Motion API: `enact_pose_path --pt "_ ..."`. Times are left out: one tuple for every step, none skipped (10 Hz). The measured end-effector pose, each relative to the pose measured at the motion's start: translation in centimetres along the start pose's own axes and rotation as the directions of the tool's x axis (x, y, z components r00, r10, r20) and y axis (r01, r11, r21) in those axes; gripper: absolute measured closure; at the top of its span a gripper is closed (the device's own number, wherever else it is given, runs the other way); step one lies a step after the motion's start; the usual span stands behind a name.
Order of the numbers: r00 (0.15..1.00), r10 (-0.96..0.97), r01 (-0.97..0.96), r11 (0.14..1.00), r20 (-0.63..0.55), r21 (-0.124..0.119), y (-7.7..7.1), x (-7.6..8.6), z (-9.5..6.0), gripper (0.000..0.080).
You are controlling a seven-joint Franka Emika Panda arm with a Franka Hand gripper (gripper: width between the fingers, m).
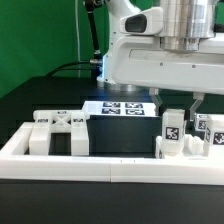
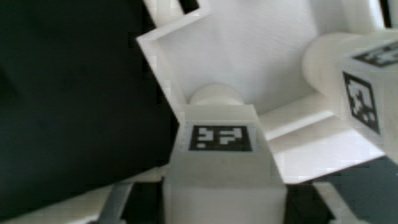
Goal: Assemble chair
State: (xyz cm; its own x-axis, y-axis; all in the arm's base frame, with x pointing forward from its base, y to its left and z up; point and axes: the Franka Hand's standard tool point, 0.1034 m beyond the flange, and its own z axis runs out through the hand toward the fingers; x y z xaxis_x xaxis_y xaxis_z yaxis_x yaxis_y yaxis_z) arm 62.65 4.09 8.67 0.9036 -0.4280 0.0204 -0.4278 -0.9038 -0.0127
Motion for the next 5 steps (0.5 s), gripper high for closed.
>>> enact_pose_path --pt "0.996 0.095 -0.095 0.996 -0.001 0.001 -0.10 -0.03 0.03 0.0509" --pt "0.985 0.170 -0.170 0.985 -0.005 0.005 -0.23 -0.01 0.06 0.0509" --pt "0.960 0.280 -0.280 0.960 -0.007 0.013 -0.43 -0.01 0.10 0.0509" --pt "0.929 0.369 -0.369 0.929 -0.004 0.018 -0.59 -0.02 0.14 0.0509" --pt "0.892 0.452 -0.451 0.892 -0.003 0.019 -0.79 -0.04 0.16 0.0509"
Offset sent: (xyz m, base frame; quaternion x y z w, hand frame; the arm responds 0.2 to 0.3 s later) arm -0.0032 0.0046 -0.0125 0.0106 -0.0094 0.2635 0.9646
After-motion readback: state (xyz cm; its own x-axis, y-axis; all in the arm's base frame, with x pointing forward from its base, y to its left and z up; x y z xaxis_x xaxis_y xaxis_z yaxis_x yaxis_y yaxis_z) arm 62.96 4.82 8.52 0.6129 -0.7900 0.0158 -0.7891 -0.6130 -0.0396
